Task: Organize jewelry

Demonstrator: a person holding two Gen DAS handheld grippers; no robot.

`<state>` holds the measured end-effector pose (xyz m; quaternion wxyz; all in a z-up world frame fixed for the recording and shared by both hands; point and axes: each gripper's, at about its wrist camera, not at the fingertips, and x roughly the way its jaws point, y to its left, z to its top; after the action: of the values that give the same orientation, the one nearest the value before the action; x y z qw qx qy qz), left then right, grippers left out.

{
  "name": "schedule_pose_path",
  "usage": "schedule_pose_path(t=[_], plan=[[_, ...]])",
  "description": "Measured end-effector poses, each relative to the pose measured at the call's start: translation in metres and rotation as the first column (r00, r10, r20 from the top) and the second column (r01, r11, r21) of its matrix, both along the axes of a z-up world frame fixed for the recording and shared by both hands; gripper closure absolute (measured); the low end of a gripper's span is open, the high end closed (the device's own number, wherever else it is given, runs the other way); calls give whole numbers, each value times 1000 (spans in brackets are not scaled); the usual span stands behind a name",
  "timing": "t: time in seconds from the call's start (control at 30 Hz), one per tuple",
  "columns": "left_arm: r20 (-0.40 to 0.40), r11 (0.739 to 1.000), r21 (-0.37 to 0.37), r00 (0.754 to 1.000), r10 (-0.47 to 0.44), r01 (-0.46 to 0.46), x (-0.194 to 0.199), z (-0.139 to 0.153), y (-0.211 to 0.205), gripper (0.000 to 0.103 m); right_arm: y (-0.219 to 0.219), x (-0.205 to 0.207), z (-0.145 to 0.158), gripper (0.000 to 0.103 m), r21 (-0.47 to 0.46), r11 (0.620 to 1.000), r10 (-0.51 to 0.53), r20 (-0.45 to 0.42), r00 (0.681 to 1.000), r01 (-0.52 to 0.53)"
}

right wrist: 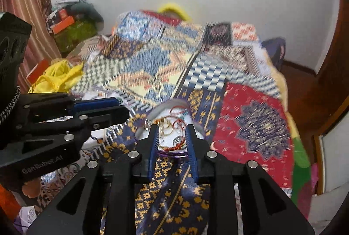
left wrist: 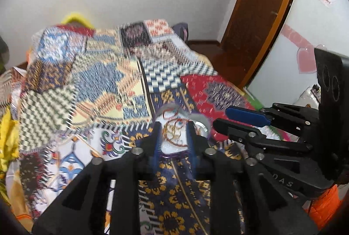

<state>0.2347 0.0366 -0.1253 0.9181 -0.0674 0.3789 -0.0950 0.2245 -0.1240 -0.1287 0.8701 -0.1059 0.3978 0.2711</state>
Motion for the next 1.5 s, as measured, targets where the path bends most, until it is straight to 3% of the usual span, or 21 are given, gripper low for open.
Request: schedule_pose_path(t=[0.17,0.27,0.4,0.53,0.63,0.73,0.87,1.0,1.13,1.5], plan=[[132,1000,19,991,6,-9,-37,57,-5,73,-15,-31,51,80,51,998,-36,133,990,29],[248,998,54,969,17,-31,-70,95,-14,67,-27,-58,87,79,107,994,-57,221,974,34],[380,993,91,925,30,-69,-114,132,-25,58,-45,-99,133,74,200,979,-98,340,935,30],[509,983,133,859,44,-129,-164,161,-39,53,-58,-142,164,65,271,962,-145,453,880,19],[572,978,128,818,63,-164,-194,171,-44,40,-64,-170,177,50,299,954,-194,522,830,34],[602,977,103,794,88,-187,-214,174,-44,27,-62,-193,180,40,301,952,-229,575,786,57],[622,971,71,771,135,-227,-228,173,-38,6,-59,-206,179,17,314,945,-272,600,752,91],[631,962,62,758,167,-264,-237,170,-33,1,-56,-206,176,0,328,932,-333,616,714,152],[621,962,59,765,173,-266,-238,166,-35,1,-49,-211,174,0,303,936,-340,642,687,181],[609,962,29,768,197,-270,-245,158,-28,1,-50,-218,166,0,281,945,-312,624,717,167]])
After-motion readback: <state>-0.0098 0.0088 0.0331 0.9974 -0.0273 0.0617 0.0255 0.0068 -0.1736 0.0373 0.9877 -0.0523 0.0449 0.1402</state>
